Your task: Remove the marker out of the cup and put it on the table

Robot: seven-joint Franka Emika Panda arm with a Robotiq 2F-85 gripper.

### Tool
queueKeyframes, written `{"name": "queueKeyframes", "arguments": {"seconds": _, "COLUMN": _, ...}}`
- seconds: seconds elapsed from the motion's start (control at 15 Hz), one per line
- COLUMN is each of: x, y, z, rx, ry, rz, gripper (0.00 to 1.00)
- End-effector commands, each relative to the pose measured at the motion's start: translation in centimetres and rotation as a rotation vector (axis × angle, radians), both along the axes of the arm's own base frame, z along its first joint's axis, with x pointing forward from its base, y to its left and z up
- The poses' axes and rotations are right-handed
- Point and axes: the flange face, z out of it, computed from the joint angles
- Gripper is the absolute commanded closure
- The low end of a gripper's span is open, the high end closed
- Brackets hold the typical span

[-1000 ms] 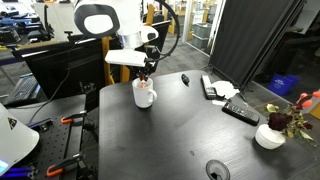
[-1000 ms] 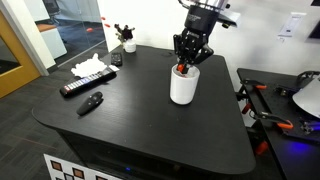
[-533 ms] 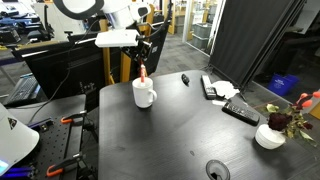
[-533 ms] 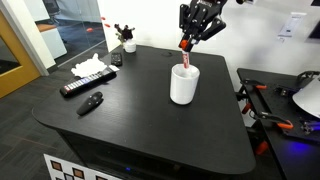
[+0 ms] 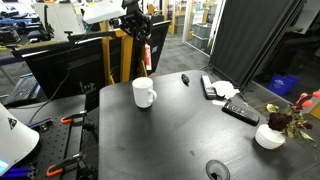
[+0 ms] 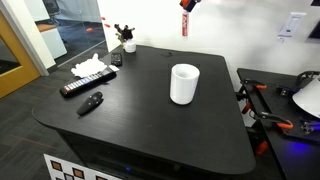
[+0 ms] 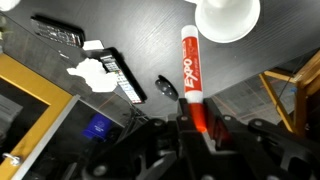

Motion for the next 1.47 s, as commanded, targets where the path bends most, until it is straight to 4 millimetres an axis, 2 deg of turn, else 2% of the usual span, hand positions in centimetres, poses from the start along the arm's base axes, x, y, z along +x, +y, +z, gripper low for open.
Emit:
{"name": "queueKeyframes", "arguments": {"seconds": 0.0, "x": 0.3, "y": -3.1, "z": 1.3, "rx": -0.014, "ry": 0.017, "rz": -0.140, "gripper": 0.95}}
{"name": "queueKeyframes", "arguments": {"seconds": 0.4, "x": 2.0, "y": -8.1, "z": -1.3, "rx": -0.032, "ry": 0.105, "rz": -0.353, "gripper": 0.95}}
{"name": "queueKeyframes", "arguments": {"seconds": 0.93, "x": 6.2, "y": -11.5, "z": -8.7, "rx": -0.006, "ry": 0.264, "rz": -0.510, "gripper": 0.95}}
{"name": "queueKeyframes", "arguments": {"seconds": 1.4, "x": 10.6, "y": -14.8, "z": -14.0, "rx": 0.014, "ry": 0.337, "rz": -0.651, "gripper": 0.95}}
